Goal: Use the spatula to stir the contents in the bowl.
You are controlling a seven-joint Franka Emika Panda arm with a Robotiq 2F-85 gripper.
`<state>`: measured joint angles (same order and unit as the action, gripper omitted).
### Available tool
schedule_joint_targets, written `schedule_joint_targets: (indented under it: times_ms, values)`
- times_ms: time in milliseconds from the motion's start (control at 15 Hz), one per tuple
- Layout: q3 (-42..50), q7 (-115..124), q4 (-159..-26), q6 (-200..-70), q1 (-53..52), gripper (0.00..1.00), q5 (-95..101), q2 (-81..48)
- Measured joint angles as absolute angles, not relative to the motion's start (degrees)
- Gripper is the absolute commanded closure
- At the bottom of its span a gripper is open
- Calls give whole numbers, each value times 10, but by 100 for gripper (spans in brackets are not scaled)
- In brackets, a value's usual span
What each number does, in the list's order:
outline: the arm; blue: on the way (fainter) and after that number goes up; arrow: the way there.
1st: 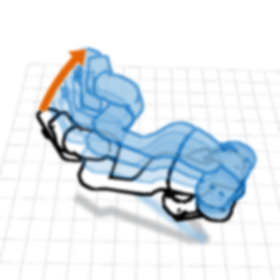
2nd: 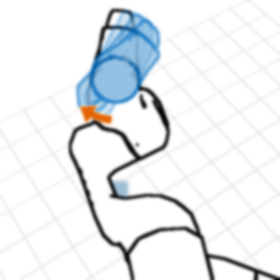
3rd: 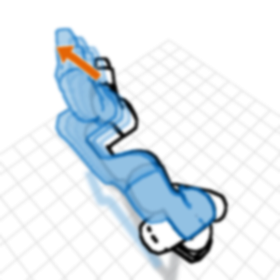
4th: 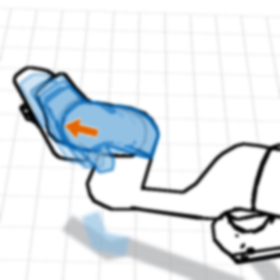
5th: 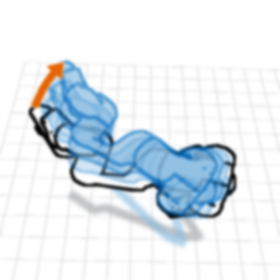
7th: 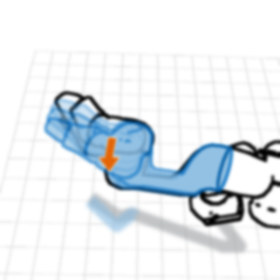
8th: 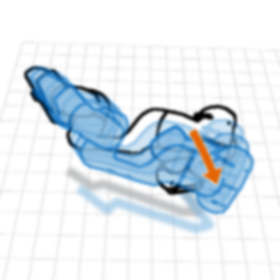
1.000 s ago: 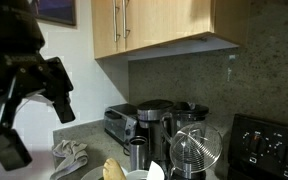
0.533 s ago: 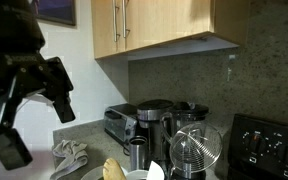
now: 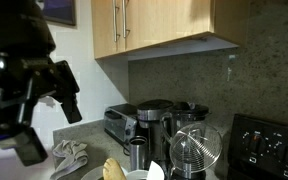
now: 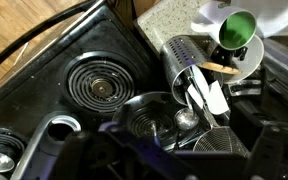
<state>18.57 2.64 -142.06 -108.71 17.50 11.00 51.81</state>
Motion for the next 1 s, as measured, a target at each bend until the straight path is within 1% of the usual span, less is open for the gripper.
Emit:
schedule_joint_targets:
  times_ms: [467,1000]
  values:
    - [134,28,-1423,-1172,145,0,109,392]
    - [131,27,-1408,-1284,145,0,109,247]
